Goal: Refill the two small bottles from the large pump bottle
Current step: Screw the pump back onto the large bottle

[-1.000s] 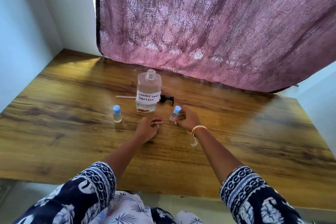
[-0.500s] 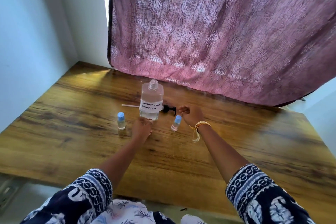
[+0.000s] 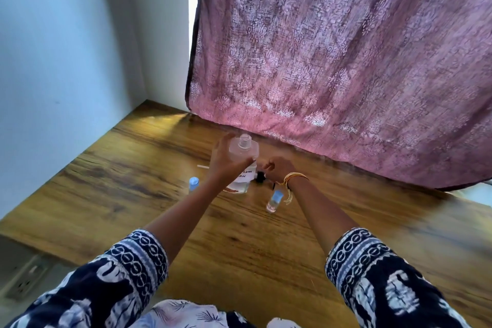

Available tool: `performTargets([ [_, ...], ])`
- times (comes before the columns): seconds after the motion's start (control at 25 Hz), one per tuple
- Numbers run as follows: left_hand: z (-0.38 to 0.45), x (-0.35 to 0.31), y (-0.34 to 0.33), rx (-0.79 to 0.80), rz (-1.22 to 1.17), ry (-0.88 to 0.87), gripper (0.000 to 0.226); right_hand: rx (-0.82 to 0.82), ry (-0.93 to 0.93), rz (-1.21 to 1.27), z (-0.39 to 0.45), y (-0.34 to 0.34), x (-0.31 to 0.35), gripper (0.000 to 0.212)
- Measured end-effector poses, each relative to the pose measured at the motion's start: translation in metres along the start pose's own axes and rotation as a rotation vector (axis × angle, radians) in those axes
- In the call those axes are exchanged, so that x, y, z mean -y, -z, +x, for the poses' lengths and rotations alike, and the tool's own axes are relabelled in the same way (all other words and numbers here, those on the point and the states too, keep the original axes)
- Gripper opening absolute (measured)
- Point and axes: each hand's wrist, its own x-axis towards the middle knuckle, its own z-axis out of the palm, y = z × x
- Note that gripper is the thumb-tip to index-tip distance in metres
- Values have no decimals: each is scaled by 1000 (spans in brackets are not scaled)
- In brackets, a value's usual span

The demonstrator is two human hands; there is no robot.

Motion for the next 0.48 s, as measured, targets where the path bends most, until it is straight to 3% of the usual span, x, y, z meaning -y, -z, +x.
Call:
performTargets([
  [0.12, 16, -3, -3, -10, 6, -87, 61, 72, 25, -144, 16, -5, 4, 30],
  [0.28, 19, 2, -7, -22, -56, -110, 37, 163, 15, -197, 31, -12, 4, 33],
  [0.48, 23, 9, -8, 7, -168, -43, 40, 173, 75, -328, 37, -22, 8, 33],
])
